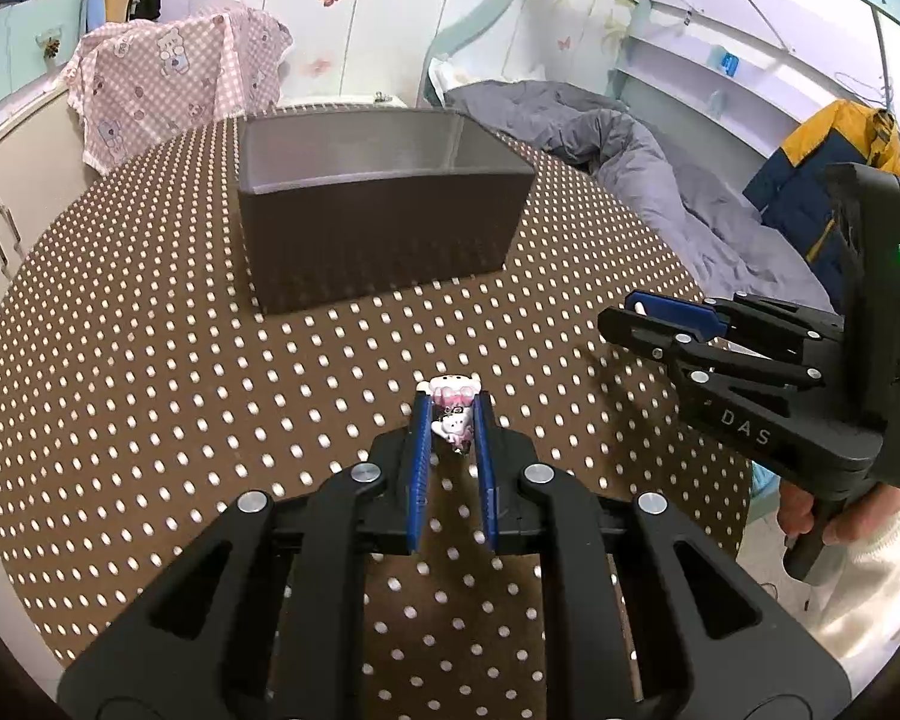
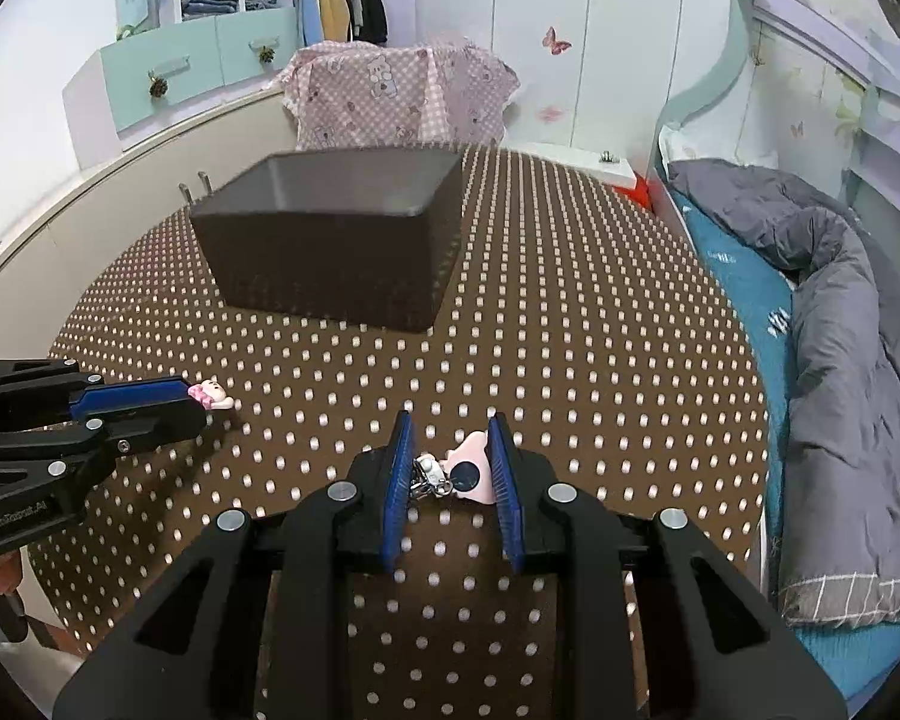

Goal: Organize jewelry
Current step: 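Carry both charms over the gray box with both tools, then open both tools over the box to drop the charms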

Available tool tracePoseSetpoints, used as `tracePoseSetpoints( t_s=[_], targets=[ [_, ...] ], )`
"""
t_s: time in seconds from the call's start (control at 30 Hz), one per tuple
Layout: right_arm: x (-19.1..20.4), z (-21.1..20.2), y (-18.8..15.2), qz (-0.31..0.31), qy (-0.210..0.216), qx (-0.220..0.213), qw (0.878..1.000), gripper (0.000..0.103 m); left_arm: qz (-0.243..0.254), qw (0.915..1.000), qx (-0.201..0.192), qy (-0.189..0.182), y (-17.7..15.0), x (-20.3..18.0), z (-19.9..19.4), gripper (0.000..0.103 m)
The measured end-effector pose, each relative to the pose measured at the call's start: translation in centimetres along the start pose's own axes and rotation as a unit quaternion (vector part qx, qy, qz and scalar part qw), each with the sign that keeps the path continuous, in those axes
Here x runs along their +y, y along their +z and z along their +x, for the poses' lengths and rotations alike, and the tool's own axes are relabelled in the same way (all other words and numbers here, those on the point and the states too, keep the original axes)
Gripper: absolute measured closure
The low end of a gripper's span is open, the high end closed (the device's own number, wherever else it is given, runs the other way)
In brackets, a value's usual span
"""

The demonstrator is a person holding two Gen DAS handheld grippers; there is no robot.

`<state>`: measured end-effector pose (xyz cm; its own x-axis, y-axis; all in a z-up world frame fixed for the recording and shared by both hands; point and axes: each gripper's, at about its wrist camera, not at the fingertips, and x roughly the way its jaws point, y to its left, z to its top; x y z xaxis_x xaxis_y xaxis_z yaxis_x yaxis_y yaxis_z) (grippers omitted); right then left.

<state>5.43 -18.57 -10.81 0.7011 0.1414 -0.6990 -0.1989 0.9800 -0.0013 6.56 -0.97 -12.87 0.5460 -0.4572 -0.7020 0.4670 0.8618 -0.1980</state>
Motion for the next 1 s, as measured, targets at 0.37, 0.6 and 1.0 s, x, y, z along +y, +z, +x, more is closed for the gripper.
tracePoseSetpoints(
  t_s=[0.37, 0.6, 1.0],
  targets=[
    [1.5, -0.1, 4.3, -0.045, 0.022, -0.037, 0.998, 0.08, -0.003, 0.9993, -0.036, 0.011, 2.8, 1.0, -1.1, 0.089],
    [2.3, 0.8, 6.8, -0.061, 0.037, -0.053, 0.996, 0.08, -0.004, 0.9983, -0.052, 0.026, 5.2, 1.6, -1.1, 0.089],
    [2.4, 3.0, 9.2, -0.059, 0.051, -0.053, 0.996, 0.079, -0.012, 0.9967, -0.06, 0.053, 8.0, 3.0, 0.4, 0.088]
  ],
)
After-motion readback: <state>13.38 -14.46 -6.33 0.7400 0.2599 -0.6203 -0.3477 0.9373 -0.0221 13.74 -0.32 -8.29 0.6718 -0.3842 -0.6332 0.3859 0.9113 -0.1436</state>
